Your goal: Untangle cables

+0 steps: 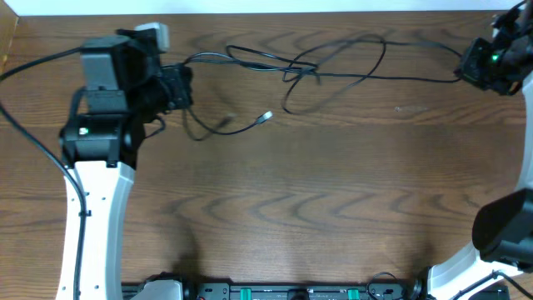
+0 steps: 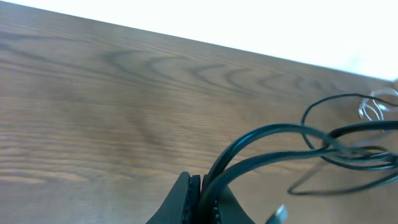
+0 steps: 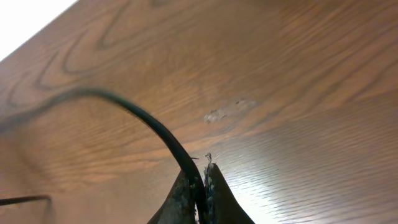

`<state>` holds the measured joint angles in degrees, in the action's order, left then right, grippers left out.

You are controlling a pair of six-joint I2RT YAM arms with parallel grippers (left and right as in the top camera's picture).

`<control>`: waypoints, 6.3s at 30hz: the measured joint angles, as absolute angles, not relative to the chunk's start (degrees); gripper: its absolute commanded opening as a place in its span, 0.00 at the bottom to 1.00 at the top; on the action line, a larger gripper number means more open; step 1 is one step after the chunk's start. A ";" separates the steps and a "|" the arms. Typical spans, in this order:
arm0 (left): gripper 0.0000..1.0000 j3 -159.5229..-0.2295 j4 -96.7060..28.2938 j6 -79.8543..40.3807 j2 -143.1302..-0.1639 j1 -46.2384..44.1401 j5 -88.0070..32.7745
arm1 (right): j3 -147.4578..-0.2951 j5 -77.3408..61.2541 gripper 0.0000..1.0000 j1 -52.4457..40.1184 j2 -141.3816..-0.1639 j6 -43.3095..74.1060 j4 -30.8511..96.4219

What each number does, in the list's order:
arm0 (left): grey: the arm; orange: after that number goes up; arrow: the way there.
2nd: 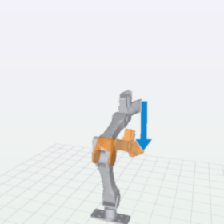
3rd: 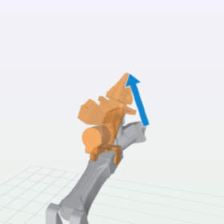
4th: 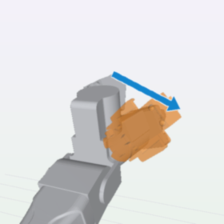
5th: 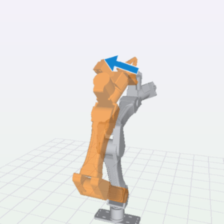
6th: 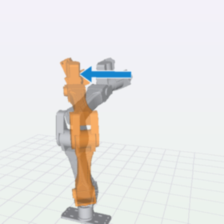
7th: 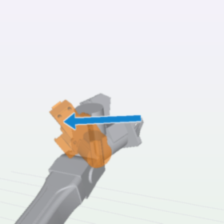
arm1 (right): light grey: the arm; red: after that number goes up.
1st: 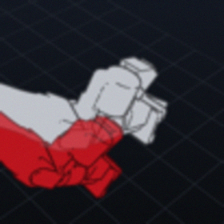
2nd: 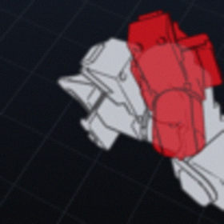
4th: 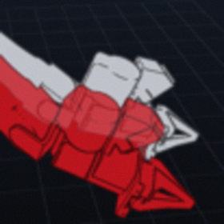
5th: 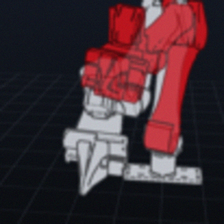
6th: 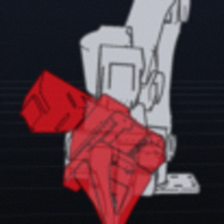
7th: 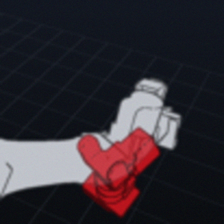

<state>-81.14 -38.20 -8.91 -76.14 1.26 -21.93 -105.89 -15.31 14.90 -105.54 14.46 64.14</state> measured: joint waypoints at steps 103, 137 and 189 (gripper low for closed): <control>0.07 -81.12 -40.10 -13.52 -81.06 7.97 -39.13 | -105.80 -28.93 0.46 -35.70 -118.96 14.04 32.38; 0.07 -81.12 -43.22 -13.50 -81.06 8.23 -26.52 | -105.80 -25.28 0.01 -3.05 -108.12 14.98 51.24; 0.65 -81.12 -55.02 -13.17 -81.12 14.81 -13.13 | -105.78 -35.53 0.01 -0.89 -110.26 0.34 51.40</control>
